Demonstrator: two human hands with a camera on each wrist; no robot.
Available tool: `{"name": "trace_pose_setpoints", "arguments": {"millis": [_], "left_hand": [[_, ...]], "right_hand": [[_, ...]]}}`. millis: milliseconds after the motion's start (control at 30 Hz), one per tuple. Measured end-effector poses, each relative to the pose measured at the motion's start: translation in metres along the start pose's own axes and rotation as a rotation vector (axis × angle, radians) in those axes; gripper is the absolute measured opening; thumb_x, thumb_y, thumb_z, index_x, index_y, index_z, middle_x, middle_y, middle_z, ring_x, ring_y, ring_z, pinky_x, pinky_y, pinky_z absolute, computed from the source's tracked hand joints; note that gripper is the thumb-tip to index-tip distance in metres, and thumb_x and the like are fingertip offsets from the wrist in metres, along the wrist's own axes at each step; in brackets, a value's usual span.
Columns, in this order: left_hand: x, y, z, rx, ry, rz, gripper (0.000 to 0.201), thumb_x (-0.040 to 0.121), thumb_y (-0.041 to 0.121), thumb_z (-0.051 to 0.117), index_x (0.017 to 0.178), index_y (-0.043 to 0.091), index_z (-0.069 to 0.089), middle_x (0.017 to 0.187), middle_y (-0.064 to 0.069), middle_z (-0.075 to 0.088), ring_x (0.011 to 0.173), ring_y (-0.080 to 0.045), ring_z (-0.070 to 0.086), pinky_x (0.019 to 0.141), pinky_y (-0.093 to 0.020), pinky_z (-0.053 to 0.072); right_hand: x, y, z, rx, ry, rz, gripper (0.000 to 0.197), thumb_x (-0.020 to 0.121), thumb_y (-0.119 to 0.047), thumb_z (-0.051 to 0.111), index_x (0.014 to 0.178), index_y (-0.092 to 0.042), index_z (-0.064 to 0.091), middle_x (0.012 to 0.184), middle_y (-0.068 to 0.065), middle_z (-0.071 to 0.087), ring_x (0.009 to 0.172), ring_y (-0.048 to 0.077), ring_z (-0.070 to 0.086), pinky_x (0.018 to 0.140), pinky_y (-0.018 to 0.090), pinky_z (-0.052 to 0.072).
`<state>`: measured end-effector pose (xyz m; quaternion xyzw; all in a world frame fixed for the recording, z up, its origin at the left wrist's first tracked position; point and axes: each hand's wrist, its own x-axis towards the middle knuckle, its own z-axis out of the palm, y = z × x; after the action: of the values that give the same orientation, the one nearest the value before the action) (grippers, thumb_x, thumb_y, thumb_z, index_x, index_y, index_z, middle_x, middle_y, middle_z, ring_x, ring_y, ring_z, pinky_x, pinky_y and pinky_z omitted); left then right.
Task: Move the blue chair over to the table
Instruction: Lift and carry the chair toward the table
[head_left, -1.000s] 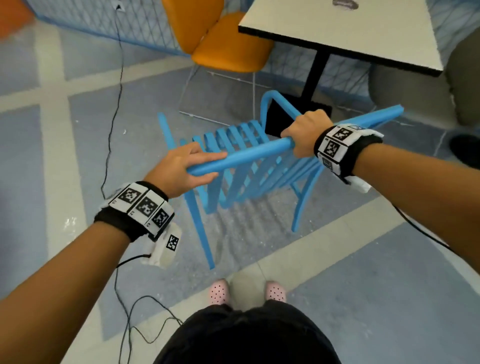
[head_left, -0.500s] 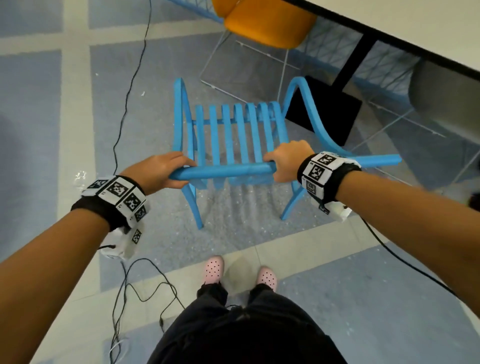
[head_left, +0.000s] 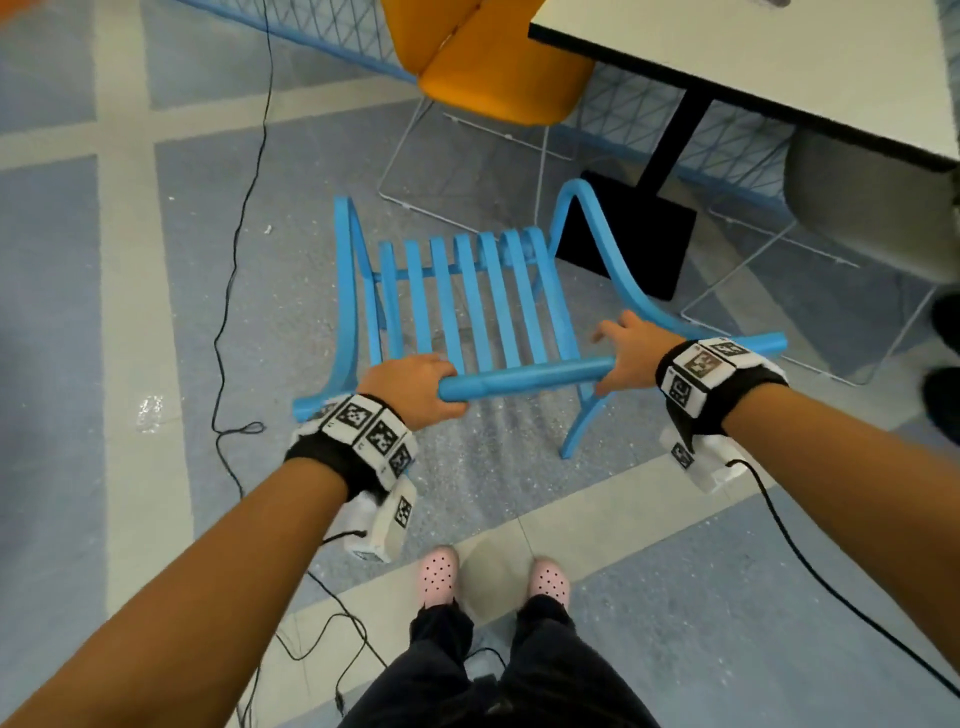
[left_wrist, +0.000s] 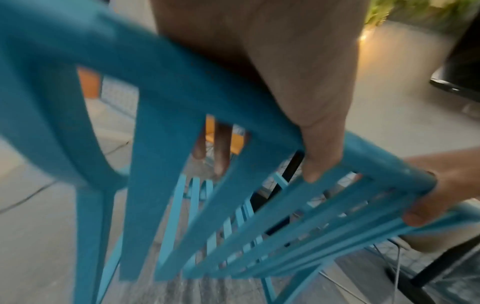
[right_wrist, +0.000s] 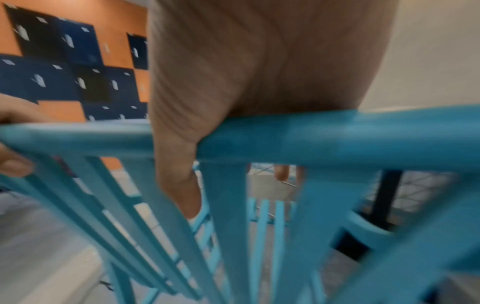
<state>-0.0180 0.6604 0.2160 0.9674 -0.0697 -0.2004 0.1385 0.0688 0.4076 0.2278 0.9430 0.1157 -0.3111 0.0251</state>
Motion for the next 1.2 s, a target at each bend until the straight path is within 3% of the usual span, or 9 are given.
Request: {"name": "trace_pose_setpoints", "arguments": {"millis": [67, 167, 267, 367, 567, 700, 867, 1000, 1200], "left_hand": [[0.003, 0.002, 0.01, 0.133, 0.08, -0.021, 0.031, 0.085, 0.046, 0.054, 0.101, 0.021, 0.062, 0.105, -0.001, 0.068, 0.094, -0.025, 0.064, 0.078, -0.037, 0.053], [0.006, -0.001, 0.014, 0.178, 0.127, -0.018, 0.028, 0.086, 0.044, 0.052, 0.097, 0.021, 0.062, 0.1, 0.0, 0.07, 0.089, -0.025, 0.065, 0.072, -0.034, 0.052], [0.004, 0.0, 0.014, 0.174, 0.131, 0.001, 0.025, 0.087, 0.04, 0.052, 0.099, 0.021, 0.062, 0.101, -0.002, 0.07, 0.09, -0.027, 0.065, 0.074, -0.037, 0.053], [-0.001, 0.004, 0.011, 0.186, 0.127, -0.023, 0.024, 0.087, 0.036, 0.054, 0.103, 0.021, 0.062, 0.104, -0.004, 0.07, 0.094, -0.028, 0.064, 0.077, -0.038, 0.053], [-0.033, 0.011, 0.022, 0.209, 0.14, -0.096, 0.026, 0.084, 0.036, 0.059, 0.107, 0.024, 0.062, 0.109, -0.004, 0.07, 0.099, -0.031, 0.063, 0.078, -0.039, 0.052], [-0.057, 0.017, 0.038, 0.247, 0.151, 0.007, 0.023, 0.079, 0.043, 0.062, 0.095, 0.026, 0.066, 0.095, -0.001, 0.073, 0.087, -0.028, 0.066, 0.07, -0.035, 0.052], [-0.065, 0.032, 0.053, 0.227, 0.193, 0.242, 0.036, 0.061, 0.051, 0.043, 0.063, 0.024, 0.067, 0.058, 0.002, 0.072, 0.048, -0.022, 0.067, 0.041, -0.029, 0.054], [-0.05, 0.05, 0.056, 0.267, 0.174, 0.316, 0.034, 0.063, 0.052, 0.042, 0.064, 0.028, 0.066, 0.059, 0.006, 0.073, 0.048, -0.019, 0.067, 0.04, -0.026, 0.054], [-0.014, 0.058, 0.038, 0.269, 0.136, 0.352, 0.033, 0.062, 0.052, 0.04, 0.062, 0.03, 0.065, 0.057, 0.008, 0.071, 0.045, -0.016, 0.066, 0.038, -0.023, 0.051]], "right_hand": [[0.0, 0.018, 0.004, -0.06, 0.037, 0.07, 0.053, 0.077, -0.038, 0.068, 0.124, -0.02, 0.051, 0.127, 0.009, 0.051, 0.114, 0.031, 0.053, 0.094, 0.042, 0.046], [-0.003, 0.022, 0.007, -0.134, 0.099, 0.077, 0.036, 0.081, -0.033, 0.06, 0.116, -0.024, 0.059, 0.119, 0.005, 0.056, 0.113, 0.029, 0.055, 0.087, 0.039, 0.047], [-0.005, 0.018, 0.009, -0.136, 0.14, 0.068, 0.03, 0.082, -0.026, 0.056, 0.11, -0.019, 0.063, 0.112, 0.004, 0.06, 0.107, 0.03, 0.058, 0.076, 0.036, 0.046], [-0.012, 0.018, 0.01, -0.069, 0.176, 0.053, 0.023, 0.082, -0.02, 0.054, 0.102, -0.011, 0.064, 0.11, 0.009, 0.064, 0.103, 0.034, 0.06, 0.081, 0.04, 0.052], [-0.064, 0.009, 0.043, 0.017, 0.202, 0.007, 0.021, 0.082, -0.018, 0.056, 0.099, -0.01, 0.064, 0.106, 0.012, 0.066, 0.099, 0.035, 0.061, 0.08, 0.039, 0.051], [-0.116, 0.012, 0.08, 0.058, 0.197, -0.026, 0.011, 0.081, -0.016, 0.054, 0.087, -0.01, 0.06, 0.101, 0.013, 0.067, 0.097, 0.036, 0.062, 0.077, 0.038, 0.049], [-0.157, 0.031, 0.118, 0.1, 0.194, 0.003, 0.009, 0.079, -0.016, 0.052, 0.073, -0.017, 0.045, 0.081, -0.001, 0.047, 0.076, 0.028, 0.051, 0.064, 0.031, 0.035], [-0.167, 0.049, 0.128, 0.148, 0.22, 0.076, 0.012, 0.078, -0.017, 0.051, 0.069, -0.018, 0.044, 0.071, -0.004, 0.04, 0.072, 0.022, 0.042, 0.062, 0.03, 0.033], [-0.148, 0.063, 0.114, 0.154, 0.237, 0.13, 0.014, 0.08, -0.017, 0.051, 0.083, -0.012, 0.063, 0.083, -0.003, 0.043, 0.076, 0.024, 0.047, 0.062, 0.031, 0.034]]}}
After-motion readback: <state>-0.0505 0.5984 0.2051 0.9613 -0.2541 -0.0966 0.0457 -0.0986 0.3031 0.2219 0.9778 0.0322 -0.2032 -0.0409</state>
